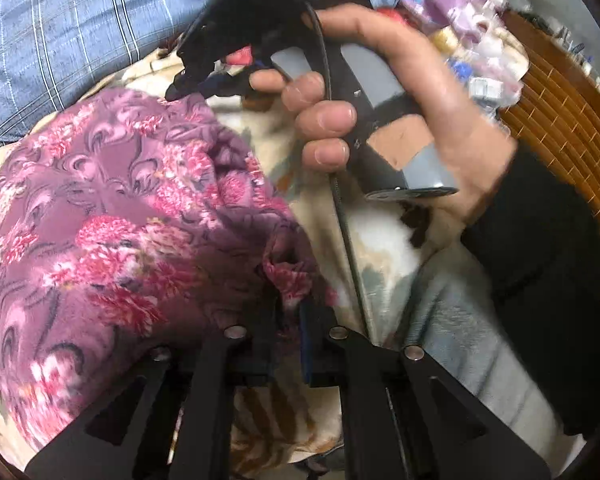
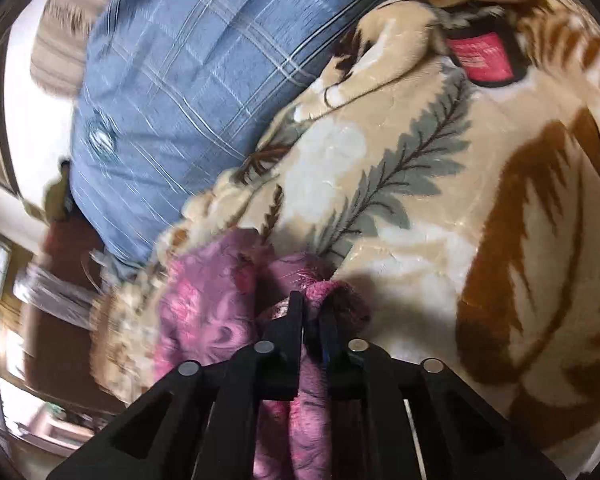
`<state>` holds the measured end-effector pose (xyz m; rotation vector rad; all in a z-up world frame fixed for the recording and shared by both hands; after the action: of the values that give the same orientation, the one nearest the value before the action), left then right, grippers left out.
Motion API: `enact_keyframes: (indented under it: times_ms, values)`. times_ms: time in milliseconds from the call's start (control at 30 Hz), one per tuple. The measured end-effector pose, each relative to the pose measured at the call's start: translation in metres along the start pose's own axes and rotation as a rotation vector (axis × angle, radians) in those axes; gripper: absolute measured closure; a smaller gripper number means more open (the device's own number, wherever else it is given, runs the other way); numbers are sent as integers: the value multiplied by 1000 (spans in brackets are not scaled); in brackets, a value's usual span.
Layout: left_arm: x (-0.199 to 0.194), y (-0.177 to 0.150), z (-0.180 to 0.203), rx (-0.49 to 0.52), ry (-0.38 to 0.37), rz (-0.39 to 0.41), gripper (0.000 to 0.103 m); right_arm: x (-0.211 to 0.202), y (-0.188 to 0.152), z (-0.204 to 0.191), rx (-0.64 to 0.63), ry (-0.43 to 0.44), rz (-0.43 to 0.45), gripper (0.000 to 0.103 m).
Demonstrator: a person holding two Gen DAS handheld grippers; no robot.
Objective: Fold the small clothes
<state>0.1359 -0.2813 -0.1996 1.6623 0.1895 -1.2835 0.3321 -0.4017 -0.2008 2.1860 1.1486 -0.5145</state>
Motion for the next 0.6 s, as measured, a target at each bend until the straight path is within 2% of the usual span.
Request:
enact_keyframes:
  times_ms: [33,100,200,267,300,400,467,533,600]
  values:
    - [-9,0,1,-17,-27,9,83,-9,-1,-3,-8,16,22,73]
    - [-34,1,1,-50,-67,27,65,-30,-5,-12,-34,19,74,55]
    - [-75,1,-10,-72,-43,97,53,-58,-17,-39,-95,27,93,54]
    - [-94,-2,-27,-128,-32,131,44,-70,-31,-54,-126,34,85,48]
    - [-98,-4,-36,-155,-14,136,42,-72,-42,-59,-143,43,67,44]
    - [-94,-14,-70,-261,37,118,42,-58,-75,-56,-127,50,23,44]
    - [-86,-20,-87,-326,46,93,42,-43,-90,-48,-130,-13,-20,53]
    - [-80,-24,-96,-350,51,78,42,-28,-96,-38,-151,-144,-71,92]
    - [-73,-30,-97,-330,99,39,42,-28,-97,-32,-119,-175,-85,92]
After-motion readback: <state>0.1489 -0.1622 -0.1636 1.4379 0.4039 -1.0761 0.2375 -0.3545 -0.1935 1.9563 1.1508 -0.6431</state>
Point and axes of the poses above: each gripper's, at about its wrist camera, not at the fingertips, and x roughly the way its jaws point, z to its right, y to its top, the point moved 7 cm from there along x, roughly the way its jaws point, and after that the axes turned 7 degrees about y, right-handed, at the moved point
